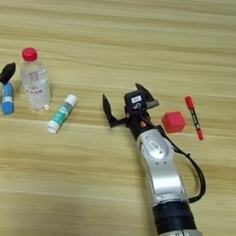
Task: Move the objects on the table
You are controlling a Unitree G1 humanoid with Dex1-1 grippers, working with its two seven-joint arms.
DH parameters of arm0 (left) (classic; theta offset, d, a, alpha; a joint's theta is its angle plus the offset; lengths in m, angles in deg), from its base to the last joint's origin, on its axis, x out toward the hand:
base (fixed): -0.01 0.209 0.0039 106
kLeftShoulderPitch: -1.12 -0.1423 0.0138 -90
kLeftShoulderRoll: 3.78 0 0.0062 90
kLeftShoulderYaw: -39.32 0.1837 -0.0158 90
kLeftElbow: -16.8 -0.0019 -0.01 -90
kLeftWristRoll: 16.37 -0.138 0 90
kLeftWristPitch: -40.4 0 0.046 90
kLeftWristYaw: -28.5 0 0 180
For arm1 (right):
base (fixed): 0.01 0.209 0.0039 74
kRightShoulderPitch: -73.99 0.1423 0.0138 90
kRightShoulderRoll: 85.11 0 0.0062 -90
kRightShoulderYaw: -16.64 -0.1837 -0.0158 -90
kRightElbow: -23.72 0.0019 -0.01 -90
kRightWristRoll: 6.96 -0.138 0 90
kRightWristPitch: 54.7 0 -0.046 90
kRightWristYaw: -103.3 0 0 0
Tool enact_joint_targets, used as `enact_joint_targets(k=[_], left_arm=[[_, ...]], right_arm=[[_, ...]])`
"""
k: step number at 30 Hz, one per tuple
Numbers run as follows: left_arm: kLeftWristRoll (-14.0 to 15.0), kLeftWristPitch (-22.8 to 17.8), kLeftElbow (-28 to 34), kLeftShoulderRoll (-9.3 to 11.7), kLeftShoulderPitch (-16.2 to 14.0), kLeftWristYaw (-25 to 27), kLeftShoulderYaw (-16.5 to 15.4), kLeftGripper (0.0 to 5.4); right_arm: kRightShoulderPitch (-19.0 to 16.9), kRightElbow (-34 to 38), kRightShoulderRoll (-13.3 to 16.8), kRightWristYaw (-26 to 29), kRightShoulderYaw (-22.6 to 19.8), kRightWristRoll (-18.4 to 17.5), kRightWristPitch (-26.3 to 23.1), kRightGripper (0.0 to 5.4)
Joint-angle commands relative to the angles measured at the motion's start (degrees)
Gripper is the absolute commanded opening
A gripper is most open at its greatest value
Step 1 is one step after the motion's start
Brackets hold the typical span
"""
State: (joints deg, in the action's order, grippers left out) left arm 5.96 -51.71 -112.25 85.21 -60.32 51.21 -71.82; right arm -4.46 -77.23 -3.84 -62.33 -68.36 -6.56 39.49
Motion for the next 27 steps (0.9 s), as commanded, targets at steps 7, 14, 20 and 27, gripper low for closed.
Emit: enact_joint_targets(k=[7,14,20,27], left_arm=[[3.36,5.33,6.6,-0.82,0.73,1.25,-2.07,5.37],[2.87,8.7,12.23,-2.03,-1.25,2.56,-0.17,5.37],[3.87,9.47,18.26,-3.44,-3.67,4.95,1.7,5.37],[2.44,9.76,21.44,-4.22,-5.89,6.29,4.44,5.37]], right_arm=[[1.18,-0.79,0.35,0.58,0.16,0.15,0.33,5.4],[1.3,-1.1,0.39,0.72,0.12,0.14,0.46,5.4],[1.37,-1.4,0.37,0.78,0.12,0.21,0.57,5.4],[1.38,-1.56,0.3,0.9,0.1,0.37,0.66,5.4]])
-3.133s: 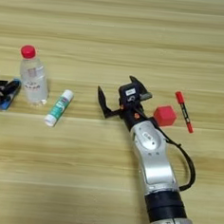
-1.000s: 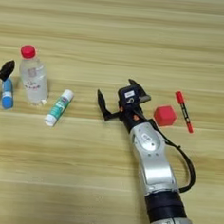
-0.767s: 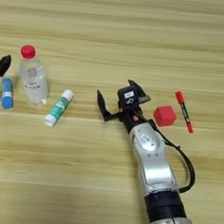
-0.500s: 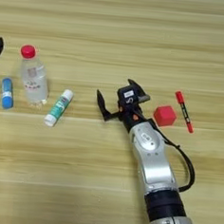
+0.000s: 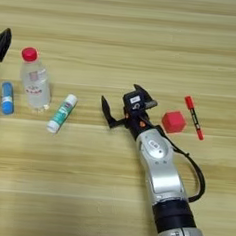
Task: Move the objects on the table
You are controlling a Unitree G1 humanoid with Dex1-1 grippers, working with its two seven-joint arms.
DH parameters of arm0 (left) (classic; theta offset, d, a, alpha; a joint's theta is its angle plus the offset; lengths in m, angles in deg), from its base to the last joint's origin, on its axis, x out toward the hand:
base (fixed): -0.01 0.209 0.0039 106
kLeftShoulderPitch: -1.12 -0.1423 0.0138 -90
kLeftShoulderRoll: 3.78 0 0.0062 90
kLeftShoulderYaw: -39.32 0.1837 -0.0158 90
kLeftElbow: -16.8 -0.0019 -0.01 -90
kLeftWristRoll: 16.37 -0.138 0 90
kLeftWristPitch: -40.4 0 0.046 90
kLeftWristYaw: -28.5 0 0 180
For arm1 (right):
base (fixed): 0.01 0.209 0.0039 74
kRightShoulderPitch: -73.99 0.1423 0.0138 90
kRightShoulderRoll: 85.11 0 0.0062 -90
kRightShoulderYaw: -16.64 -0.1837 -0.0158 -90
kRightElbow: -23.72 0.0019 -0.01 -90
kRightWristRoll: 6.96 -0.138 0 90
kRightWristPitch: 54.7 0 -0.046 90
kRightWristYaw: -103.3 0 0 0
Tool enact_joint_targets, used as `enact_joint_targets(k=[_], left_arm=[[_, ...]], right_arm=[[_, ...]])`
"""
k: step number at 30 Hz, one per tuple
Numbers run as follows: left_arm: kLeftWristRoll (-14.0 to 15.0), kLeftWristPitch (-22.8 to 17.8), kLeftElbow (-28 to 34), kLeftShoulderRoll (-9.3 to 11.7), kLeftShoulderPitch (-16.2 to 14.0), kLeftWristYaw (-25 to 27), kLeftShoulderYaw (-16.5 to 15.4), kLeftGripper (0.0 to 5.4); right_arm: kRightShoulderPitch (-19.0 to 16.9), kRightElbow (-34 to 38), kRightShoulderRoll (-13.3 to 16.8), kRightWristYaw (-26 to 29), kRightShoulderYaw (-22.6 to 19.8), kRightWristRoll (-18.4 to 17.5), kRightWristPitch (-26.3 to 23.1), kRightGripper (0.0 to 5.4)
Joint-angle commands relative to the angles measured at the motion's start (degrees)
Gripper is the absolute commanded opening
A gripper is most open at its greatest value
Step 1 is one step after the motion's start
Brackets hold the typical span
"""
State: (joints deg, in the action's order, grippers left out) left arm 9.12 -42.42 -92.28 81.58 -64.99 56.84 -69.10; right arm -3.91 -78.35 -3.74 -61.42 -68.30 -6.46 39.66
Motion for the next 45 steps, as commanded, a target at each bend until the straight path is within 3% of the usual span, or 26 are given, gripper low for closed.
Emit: enact_joint_targets(k=[1,8,16,26,33,45], left_arm=[[-0.95,0.49,1.67,-0.78,-1.51,0.64,2.19,5.37],[-4.33,1.61,-0.14,-0.58,-2.09,0.15,5.0,5.37],[-4.72,2.61,0.56,-1.03,-2.75,1.32,7.31,5.37],[-4.6,3.28,1.77,-1.2,-3.14,2.07,7.88,5.37],[-8.27,4.06,-1.47,-0.61,-2.96,1.45,9.68,5.37],[-11.75,0.63,-6.46,-3.22,-1.29,-3.81,12.13,5.37]], right_arm=[[0.83,-0.45,0.19,-0.01,0.04,0.28,0.51,5.4],[0.79,-0.43,0.15,0.02,0.01,0.27,0.59,5.4],[0.81,-0.67,0.21,0.09,-0.01,0.27,0.73,5.4],[0.91,-0.94,0.22,-0.08,-0.1,0.4,0.59,5.4],[1.02,-1.23,0.22,-0.06,-0.16,0.36,0.74,5.4],[1.12,-1.54,0.34,-0.03,-0.23,0.38,0.99,5.4]])
